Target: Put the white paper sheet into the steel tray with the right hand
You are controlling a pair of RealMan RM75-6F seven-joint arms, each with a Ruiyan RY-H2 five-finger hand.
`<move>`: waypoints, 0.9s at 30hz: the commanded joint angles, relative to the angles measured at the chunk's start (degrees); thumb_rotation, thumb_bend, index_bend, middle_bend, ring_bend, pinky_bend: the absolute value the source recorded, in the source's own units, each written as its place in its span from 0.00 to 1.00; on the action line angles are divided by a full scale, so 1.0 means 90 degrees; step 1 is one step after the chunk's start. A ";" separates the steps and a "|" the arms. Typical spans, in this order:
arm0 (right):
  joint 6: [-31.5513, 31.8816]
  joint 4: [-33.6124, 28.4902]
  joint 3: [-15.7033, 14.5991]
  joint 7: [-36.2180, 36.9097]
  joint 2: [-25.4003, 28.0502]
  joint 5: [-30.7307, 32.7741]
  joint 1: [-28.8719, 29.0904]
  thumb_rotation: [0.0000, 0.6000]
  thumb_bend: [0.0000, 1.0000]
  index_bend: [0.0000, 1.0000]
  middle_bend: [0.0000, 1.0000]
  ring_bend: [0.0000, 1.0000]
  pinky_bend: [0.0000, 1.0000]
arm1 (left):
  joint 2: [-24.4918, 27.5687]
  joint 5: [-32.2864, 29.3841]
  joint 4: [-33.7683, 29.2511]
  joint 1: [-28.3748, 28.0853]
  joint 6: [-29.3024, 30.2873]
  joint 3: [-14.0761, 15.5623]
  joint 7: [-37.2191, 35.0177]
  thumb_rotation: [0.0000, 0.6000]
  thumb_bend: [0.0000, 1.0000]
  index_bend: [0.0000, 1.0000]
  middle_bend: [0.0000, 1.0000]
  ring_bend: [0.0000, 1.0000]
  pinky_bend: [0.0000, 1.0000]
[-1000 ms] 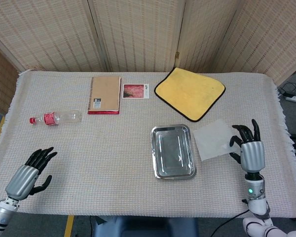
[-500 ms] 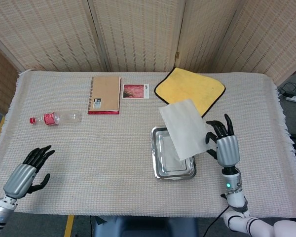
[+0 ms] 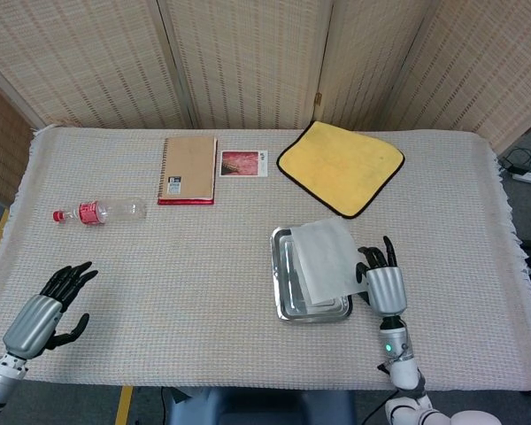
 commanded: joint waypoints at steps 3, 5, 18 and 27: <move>-0.0088 -0.0180 -0.0084 -0.0237 -0.0167 -0.0008 -0.0026 1.00 0.46 0.69 0.32 0.26 0.00 | 0.0046 0.0071 -0.0043 0.0012 0.0080 0.0032 -0.0084 1.00 0.58 0.00 0.00 0.00 0.00; -0.0036 -0.0357 -0.0112 -0.0357 -0.0165 -0.0049 -0.0032 1.00 0.46 0.69 0.32 0.26 0.00 | 0.0066 0.0081 -0.0051 0.0013 0.0102 0.0034 -0.0121 1.00 0.58 0.00 0.00 0.00 0.00; -0.0161 -0.1469 -0.0278 -0.1018 0.0295 -0.0162 -0.0106 1.00 0.46 0.56 0.24 0.19 0.00 | 0.0160 0.0162 -0.0120 0.0006 0.0162 0.0082 -0.0317 1.00 0.58 0.00 0.00 0.00 0.00; -0.1297 -0.3049 -0.0403 -0.1646 0.1112 0.0193 -0.0042 1.00 0.46 0.08 0.00 0.01 0.00 | 0.0195 0.0187 -0.0169 -0.0011 0.0116 0.0121 -0.0365 1.00 0.58 0.00 0.00 0.00 0.00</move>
